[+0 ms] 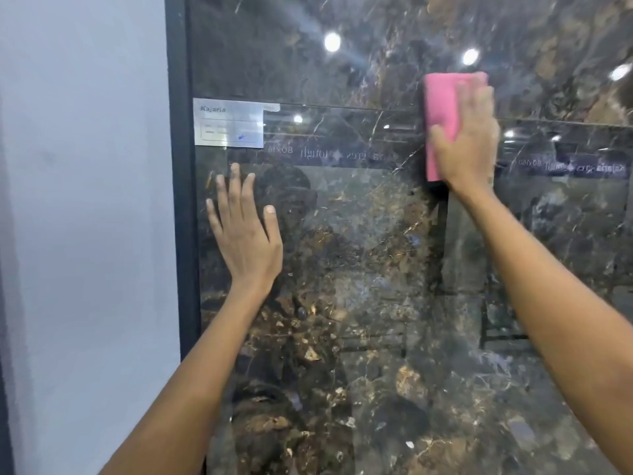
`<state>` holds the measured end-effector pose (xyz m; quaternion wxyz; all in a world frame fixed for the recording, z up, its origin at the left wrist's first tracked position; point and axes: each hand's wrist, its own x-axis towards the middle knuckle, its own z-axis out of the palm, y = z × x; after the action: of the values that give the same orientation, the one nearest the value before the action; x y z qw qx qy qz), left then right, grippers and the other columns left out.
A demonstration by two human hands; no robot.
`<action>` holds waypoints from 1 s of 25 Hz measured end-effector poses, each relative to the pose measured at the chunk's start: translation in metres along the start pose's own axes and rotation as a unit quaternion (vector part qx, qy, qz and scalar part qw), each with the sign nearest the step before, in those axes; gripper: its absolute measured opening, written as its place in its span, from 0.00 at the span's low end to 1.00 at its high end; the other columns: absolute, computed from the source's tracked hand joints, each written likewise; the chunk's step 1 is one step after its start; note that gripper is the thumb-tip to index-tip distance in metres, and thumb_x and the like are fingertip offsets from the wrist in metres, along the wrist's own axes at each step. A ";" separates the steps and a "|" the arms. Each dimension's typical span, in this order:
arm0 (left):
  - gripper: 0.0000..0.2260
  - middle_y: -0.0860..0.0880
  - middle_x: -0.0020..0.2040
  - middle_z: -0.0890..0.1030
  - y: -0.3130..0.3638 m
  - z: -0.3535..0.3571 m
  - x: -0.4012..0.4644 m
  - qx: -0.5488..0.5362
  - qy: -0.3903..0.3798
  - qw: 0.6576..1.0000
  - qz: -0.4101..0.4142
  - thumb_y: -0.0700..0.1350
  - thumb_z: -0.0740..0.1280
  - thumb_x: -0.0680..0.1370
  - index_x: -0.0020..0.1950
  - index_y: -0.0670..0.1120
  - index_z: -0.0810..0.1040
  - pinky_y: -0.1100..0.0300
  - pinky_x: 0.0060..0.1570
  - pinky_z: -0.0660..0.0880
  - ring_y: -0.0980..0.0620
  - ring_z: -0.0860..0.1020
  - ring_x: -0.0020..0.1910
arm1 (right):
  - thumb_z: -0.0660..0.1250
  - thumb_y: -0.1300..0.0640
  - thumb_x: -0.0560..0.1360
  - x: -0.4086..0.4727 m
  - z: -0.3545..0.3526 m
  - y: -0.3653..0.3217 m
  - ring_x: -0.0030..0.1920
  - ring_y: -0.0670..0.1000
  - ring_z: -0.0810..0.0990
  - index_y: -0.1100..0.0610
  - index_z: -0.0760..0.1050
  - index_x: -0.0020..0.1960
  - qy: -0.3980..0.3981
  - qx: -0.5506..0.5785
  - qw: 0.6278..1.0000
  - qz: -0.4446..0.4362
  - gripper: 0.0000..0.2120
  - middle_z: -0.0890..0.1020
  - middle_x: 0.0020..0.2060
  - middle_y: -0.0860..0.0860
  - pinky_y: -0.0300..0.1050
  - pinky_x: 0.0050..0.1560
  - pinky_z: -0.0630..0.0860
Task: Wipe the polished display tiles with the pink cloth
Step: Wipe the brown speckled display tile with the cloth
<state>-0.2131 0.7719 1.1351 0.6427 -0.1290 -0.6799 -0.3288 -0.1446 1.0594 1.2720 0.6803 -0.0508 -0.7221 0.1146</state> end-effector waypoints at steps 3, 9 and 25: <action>0.22 0.47 0.79 0.57 0.030 0.020 -0.015 -0.020 -0.005 1.000 0.002 0.46 0.54 0.82 0.76 0.45 0.63 0.51 0.77 0.42 0.47 0.51 0.79 | 0.55 0.48 0.73 -0.032 -0.003 0.025 0.75 0.55 0.57 0.54 0.55 0.78 0.050 0.017 0.981 0.186 0.34 0.55 0.77 0.54 0.58 0.71 0.61; 0.23 0.47 0.79 0.57 0.045 0.045 -0.061 0.048 -0.028 0.998 0.017 0.47 0.53 0.83 0.78 0.47 0.60 0.48 0.76 0.45 0.44 0.51 0.79 | 0.61 0.47 0.72 -0.189 0.013 0.062 0.76 0.57 0.57 0.55 0.60 0.75 -0.194 -0.049 0.785 -0.587 0.34 0.63 0.74 0.55 0.54 0.75 0.53; 0.23 0.45 0.79 0.56 0.042 0.048 -0.063 0.095 -0.023 0.995 0.021 0.46 0.53 0.83 0.79 0.46 0.59 0.49 0.76 0.45 0.42 0.51 0.79 | 0.62 0.50 0.69 -0.136 0.008 0.109 0.75 0.55 0.57 0.54 0.60 0.76 -0.087 0.003 0.932 -0.352 0.35 0.64 0.74 0.55 0.55 0.73 0.56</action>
<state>-0.2170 0.8479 1.0886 0.6431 -0.0890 -0.7195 -0.2464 -0.1518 1.1334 1.1143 0.6119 0.2189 -0.7495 -0.1264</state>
